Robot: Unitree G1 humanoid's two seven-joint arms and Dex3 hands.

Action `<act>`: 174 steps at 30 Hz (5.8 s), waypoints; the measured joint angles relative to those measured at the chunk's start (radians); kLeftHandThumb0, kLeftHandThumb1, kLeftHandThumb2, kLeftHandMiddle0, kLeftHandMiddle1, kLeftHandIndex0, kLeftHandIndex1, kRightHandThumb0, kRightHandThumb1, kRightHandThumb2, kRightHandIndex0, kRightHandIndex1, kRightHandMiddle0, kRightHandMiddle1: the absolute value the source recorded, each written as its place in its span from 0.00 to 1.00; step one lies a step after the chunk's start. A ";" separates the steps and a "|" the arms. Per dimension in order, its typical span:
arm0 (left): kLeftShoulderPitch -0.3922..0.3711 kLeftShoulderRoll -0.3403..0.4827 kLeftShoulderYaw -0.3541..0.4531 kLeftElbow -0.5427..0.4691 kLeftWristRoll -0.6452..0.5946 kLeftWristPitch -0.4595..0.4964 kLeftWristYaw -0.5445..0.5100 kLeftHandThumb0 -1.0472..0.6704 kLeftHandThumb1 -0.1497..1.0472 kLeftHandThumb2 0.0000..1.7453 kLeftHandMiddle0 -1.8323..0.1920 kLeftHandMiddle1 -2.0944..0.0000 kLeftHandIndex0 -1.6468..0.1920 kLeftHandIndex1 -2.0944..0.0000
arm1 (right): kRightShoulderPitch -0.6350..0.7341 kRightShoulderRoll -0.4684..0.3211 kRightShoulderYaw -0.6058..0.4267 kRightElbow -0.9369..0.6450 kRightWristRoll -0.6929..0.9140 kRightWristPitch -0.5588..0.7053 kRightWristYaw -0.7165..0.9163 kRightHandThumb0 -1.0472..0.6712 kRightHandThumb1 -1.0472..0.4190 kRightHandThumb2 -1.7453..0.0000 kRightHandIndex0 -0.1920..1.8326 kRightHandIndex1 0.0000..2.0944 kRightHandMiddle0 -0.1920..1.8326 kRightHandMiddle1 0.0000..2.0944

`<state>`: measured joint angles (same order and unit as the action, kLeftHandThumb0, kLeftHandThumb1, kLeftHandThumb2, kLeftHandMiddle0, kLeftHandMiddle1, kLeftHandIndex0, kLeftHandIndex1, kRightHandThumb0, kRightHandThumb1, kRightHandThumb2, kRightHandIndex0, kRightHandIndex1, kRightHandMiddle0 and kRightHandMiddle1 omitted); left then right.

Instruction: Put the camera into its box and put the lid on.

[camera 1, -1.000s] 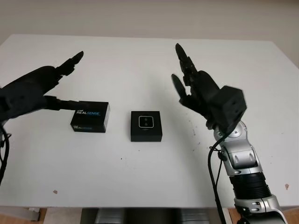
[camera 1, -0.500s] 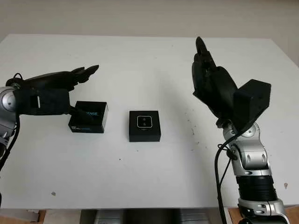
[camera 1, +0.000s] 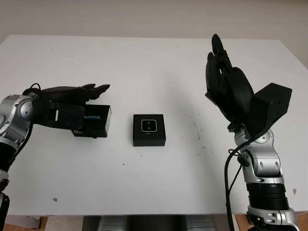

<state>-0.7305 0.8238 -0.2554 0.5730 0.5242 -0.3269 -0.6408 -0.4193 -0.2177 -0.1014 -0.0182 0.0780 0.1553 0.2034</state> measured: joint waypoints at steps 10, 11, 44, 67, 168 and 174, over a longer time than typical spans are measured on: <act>0.013 -0.007 -0.005 -0.006 0.018 -0.011 0.075 0.17 0.81 0.03 0.84 0.69 0.85 0.95 | 0.002 0.000 0.000 0.000 -0.003 -0.003 -0.007 0.18 0.00 0.59 0.00 0.00 0.00 0.00; 0.016 -0.007 -0.005 -0.011 0.023 -0.011 0.086 0.17 0.81 0.03 0.89 0.44 0.83 0.95 | 0.003 0.000 0.000 0.000 -0.003 -0.003 -0.006 0.18 0.00 0.59 0.00 0.00 0.00 0.00; 0.060 0.001 -0.021 -0.114 0.187 -0.107 0.292 0.46 1.00 0.06 0.68 0.00 0.84 0.05 | 0.004 -0.001 0.001 0.002 -0.006 -0.012 -0.001 0.18 0.00 0.59 0.00 0.00 0.00 0.00; -0.068 -0.081 0.020 -0.395 -0.033 0.273 -0.100 0.44 1.00 0.05 0.63 0.27 0.69 0.24 | 0.007 0.007 0.038 0.007 -0.028 -0.014 -0.032 0.16 0.00 0.62 0.00 0.00 0.00 0.01; -0.139 -0.343 -0.223 -0.431 0.208 0.440 -0.182 0.44 0.93 0.03 0.56 0.00 0.87 0.10 | 0.024 0.082 0.071 -0.015 -0.032 0.027 -0.105 0.15 0.00 0.64 0.00 0.00 0.00 0.01; -0.139 -0.355 -0.228 -0.432 0.217 0.466 -0.195 0.46 0.94 0.03 0.55 0.00 0.84 0.04 | 0.024 0.081 0.073 -0.015 -0.035 0.027 -0.103 0.16 0.00 0.63 0.00 0.00 0.00 0.01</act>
<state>-0.8696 0.4690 -0.4832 0.1413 0.7407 0.1394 -0.8356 -0.3958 -0.1363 -0.0283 -0.0330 0.0427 0.1824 0.1000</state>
